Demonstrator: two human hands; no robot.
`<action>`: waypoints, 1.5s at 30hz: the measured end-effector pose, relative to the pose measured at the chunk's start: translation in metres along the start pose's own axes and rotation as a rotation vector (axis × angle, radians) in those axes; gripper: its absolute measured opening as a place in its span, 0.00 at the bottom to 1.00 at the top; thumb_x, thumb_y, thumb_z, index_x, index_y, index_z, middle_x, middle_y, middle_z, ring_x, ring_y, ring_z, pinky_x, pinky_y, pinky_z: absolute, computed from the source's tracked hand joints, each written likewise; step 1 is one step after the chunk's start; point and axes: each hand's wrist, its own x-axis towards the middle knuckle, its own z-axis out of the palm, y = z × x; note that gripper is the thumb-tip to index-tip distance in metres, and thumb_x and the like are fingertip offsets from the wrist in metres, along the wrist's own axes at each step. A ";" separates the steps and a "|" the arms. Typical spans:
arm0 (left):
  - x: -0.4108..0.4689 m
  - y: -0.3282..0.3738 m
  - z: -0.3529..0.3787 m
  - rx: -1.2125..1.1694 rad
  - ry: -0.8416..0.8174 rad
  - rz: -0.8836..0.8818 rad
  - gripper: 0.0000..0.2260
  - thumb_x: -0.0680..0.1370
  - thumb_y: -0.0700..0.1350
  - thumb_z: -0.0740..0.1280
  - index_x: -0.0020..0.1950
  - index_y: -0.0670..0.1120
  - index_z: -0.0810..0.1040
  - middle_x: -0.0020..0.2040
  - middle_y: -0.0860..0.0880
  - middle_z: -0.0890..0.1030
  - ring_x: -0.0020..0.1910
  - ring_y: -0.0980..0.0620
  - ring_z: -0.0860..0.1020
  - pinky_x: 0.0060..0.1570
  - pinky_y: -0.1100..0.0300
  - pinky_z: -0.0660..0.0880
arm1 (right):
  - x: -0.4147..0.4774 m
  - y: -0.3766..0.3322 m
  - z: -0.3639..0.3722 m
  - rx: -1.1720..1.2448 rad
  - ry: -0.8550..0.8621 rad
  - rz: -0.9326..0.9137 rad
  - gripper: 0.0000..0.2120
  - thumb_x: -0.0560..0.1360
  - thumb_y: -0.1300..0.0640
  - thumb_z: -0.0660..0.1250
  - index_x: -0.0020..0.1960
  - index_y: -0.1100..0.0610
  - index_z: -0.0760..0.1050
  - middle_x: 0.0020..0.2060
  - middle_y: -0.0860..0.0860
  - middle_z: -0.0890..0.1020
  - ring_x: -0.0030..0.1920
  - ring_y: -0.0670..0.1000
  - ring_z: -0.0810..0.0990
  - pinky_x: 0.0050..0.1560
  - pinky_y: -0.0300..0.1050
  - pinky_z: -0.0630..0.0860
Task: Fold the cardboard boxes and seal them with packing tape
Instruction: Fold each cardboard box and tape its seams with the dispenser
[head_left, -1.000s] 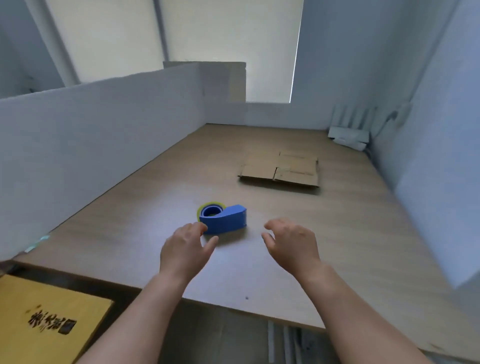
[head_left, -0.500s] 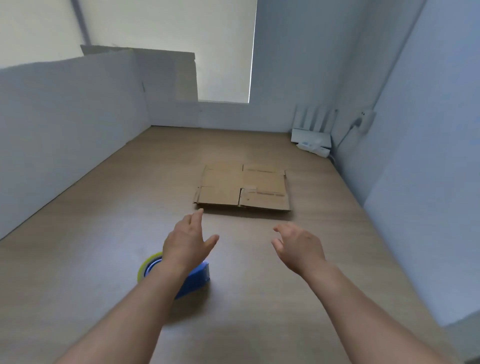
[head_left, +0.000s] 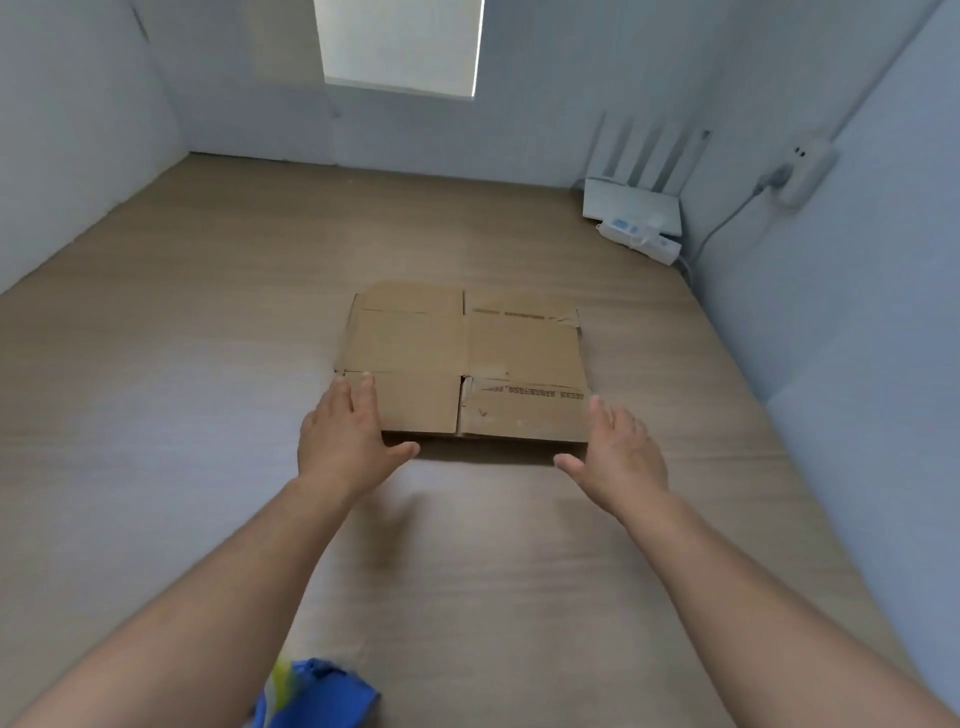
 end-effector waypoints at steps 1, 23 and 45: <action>0.007 -0.003 0.005 0.009 -0.021 -0.025 0.47 0.70 0.67 0.67 0.78 0.46 0.48 0.78 0.43 0.53 0.76 0.44 0.54 0.72 0.49 0.58 | 0.007 0.001 0.004 -0.016 -0.026 0.042 0.45 0.72 0.35 0.65 0.77 0.54 0.46 0.72 0.57 0.60 0.70 0.58 0.61 0.67 0.51 0.63; -0.083 0.026 -0.057 -0.016 0.286 0.071 0.14 0.81 0.52 0.57 0.63 0.51 0.73 0.59 0.48 0.76 0.51 0.45 0.76 0.37 0.58 0.69 | -0.068 0.007 -0.054 0.885 0.468 0.068 0.30 0.73 0.66 0.65 0.73 0.57 0.60 0.66 0.55 0.69 0.63 0.52 0.69 0.57 0.37 0.64; -0.287 0.100 -0.096 -0.637 0.141 0.046 0.23 0.78 0.56 0.63 0.69 0.50 0.63 0.61 0.51 0.72 0.40 0.51 0.77 0.41 0.56 0.76 | -0.202 0.086 -0.119 0.758 0.021 -0.412 0.13 0.75 0.52 0.65 0.58 0.48 0.67 0.52 0.47 0.77 0.52 0.49 0.76 0.45 0.40 0.72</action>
